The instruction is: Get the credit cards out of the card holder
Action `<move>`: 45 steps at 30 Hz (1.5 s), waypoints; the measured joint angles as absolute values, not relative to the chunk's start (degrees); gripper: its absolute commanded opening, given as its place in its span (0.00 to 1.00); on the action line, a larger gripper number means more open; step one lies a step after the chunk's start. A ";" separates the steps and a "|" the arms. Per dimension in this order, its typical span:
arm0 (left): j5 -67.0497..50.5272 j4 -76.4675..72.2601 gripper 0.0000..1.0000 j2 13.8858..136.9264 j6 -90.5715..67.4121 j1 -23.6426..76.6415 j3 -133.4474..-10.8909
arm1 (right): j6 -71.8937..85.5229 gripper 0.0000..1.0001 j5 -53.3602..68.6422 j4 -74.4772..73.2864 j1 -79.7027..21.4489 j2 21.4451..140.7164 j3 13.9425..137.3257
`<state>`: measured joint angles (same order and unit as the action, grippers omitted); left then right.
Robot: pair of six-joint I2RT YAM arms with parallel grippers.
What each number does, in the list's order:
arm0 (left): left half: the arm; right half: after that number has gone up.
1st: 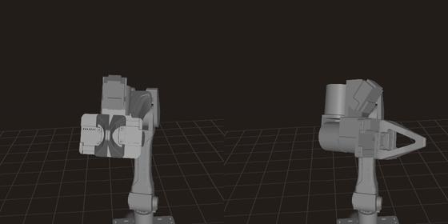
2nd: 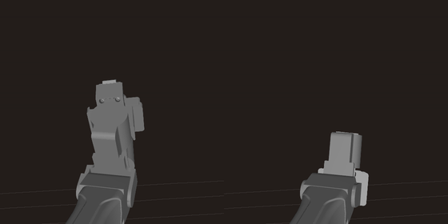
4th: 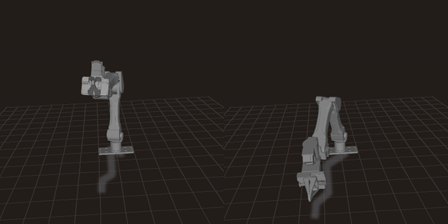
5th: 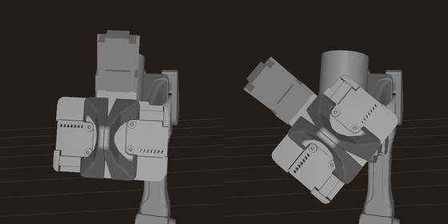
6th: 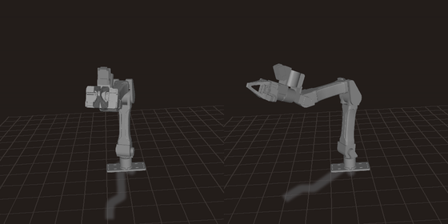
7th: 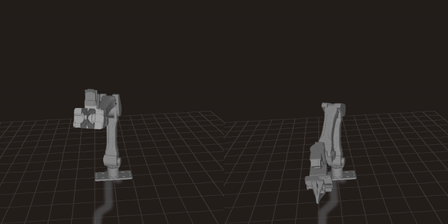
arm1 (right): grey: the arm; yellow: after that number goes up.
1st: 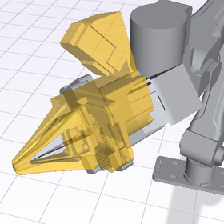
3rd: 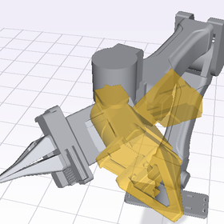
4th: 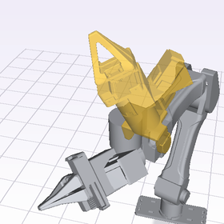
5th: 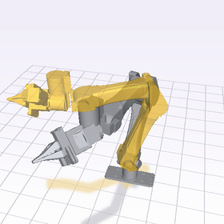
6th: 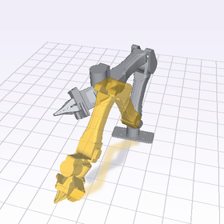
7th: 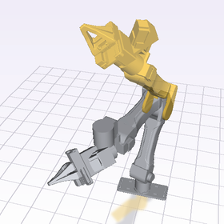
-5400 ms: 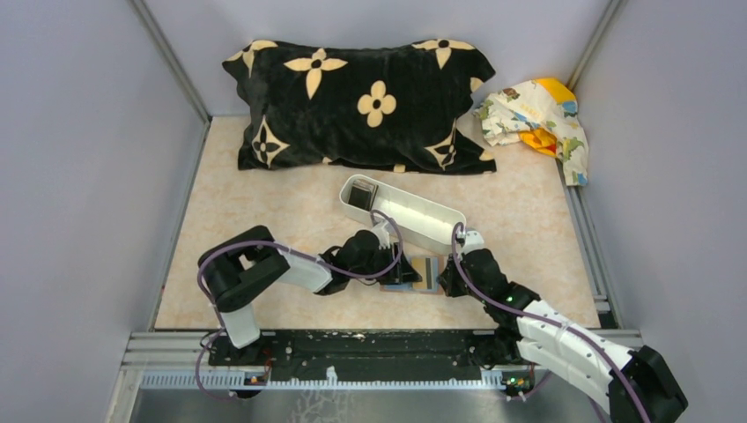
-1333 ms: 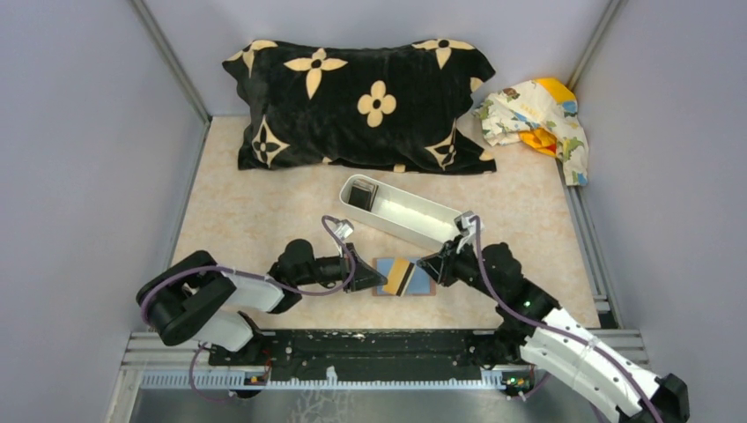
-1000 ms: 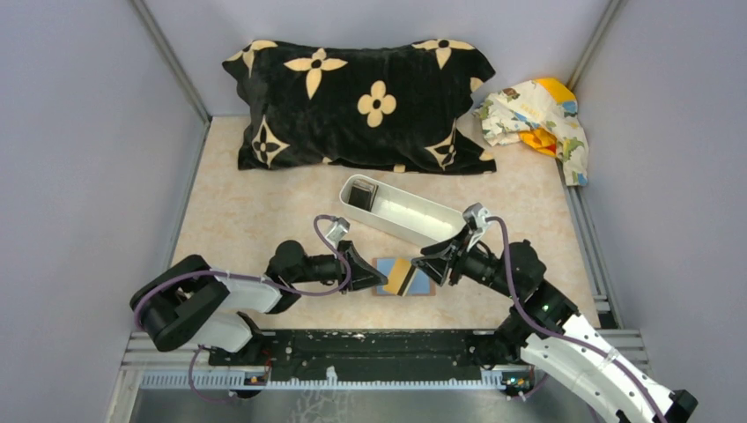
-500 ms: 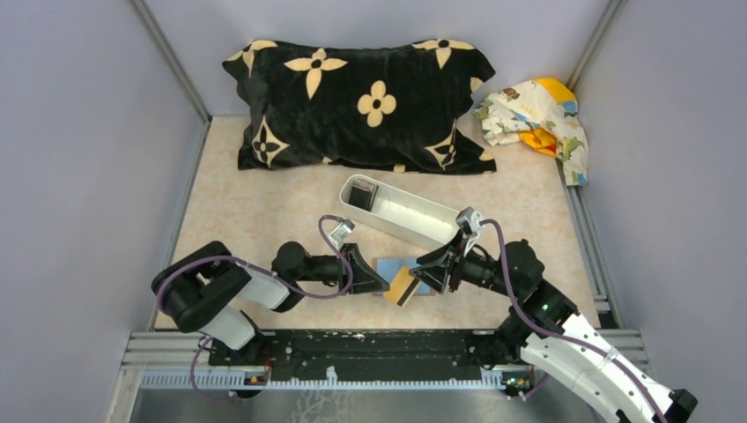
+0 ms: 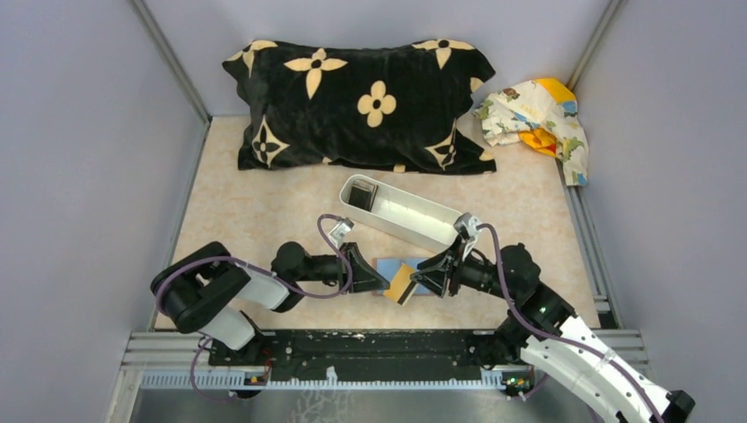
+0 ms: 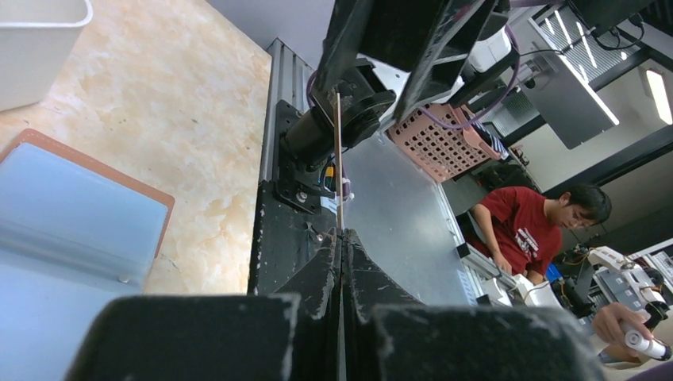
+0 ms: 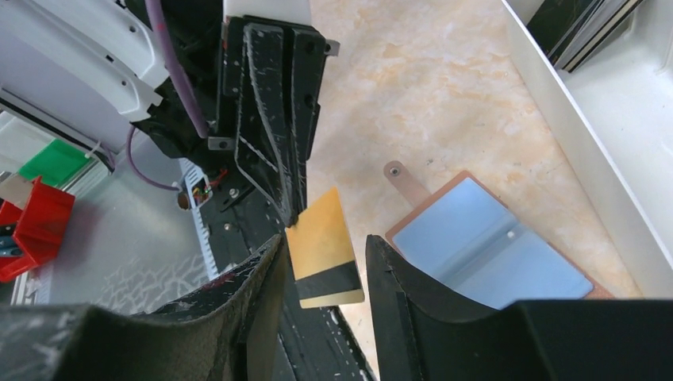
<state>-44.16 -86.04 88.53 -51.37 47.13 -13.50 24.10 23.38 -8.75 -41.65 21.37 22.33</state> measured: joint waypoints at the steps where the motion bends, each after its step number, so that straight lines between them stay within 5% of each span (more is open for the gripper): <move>1: -44.12 -86.04 0.00 88.23 -51.37 47.13 -13.50 | 24.10 0.42 23.31 -8.93 -41.65 21.34 22.00; 13: -43.51 -86.06 0.00 85.95 -51.22 47.09 -13.50 | 25.71 0.38 23.70 -7.90 -41.65 19.14 19.84; 21: -43.44 -86.06 0.00 85.49 -51.22 47.09 -13.58 | 26.15 0.00 25.28 -6.61 -41.65 19.44 19.16; 28: -43.16 -86.06 0.00 85.49 -51.22 46.72 -13.61 | 26.59 0.00 26.37 -5.28 -41.65 19.99 19.16; 33: -42.37 -86.11 0.64 85.47 -50.96 46.46 -13.58 | 26.57 0.00 26.20 -5.19 -41.65 19.99 19.16; 35: -41.74 -86.11 0.82 85.38 -51.00 46.11 -13.41 | 26.46 0.00 25.47 -5.21 -41.65 20.03 19.16; 45: -30.11 -85.21 0.88 76.84 -48.86 39.42 -0.32 | 19.42 0.00 22.02 -5.52 -40.38 31.68 27.16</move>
<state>-30.11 -85.21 76.84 -48.86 39.42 -0.32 19.42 22.02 -5.52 -40.38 31.68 27.16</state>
